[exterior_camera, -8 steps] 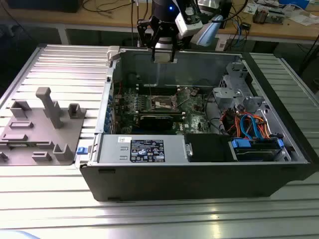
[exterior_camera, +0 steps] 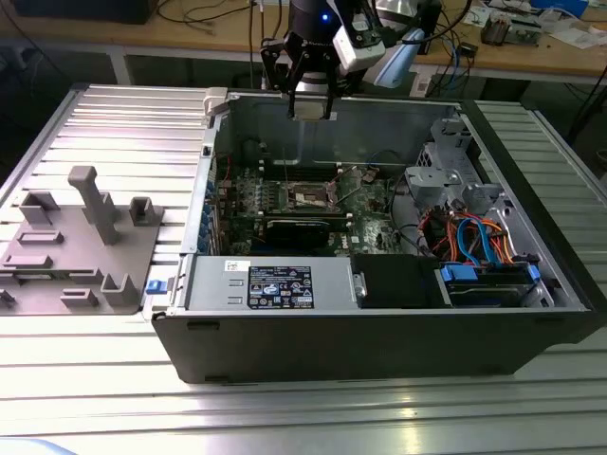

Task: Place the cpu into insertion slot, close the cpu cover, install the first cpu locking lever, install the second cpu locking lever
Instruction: 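Place the cpu into insertion slot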

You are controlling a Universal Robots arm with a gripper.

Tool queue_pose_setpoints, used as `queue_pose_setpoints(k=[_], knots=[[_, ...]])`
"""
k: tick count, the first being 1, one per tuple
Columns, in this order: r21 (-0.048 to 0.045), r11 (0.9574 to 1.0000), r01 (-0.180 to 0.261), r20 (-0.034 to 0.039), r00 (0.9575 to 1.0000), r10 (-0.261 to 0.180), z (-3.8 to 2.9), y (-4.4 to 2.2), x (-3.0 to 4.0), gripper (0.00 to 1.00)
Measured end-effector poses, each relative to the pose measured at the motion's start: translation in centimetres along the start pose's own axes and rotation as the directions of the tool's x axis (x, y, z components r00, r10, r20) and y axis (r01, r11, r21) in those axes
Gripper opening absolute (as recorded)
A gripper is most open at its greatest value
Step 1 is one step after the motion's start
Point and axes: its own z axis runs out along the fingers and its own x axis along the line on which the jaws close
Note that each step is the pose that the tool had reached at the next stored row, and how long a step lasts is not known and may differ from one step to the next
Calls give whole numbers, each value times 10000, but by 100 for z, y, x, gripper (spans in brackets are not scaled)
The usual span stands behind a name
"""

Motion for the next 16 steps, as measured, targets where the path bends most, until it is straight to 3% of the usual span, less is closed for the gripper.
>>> queue_pose_setpoints(k=[16], knots=[[56,10000,-1,2,10000,1,48,-4,-1,55]])
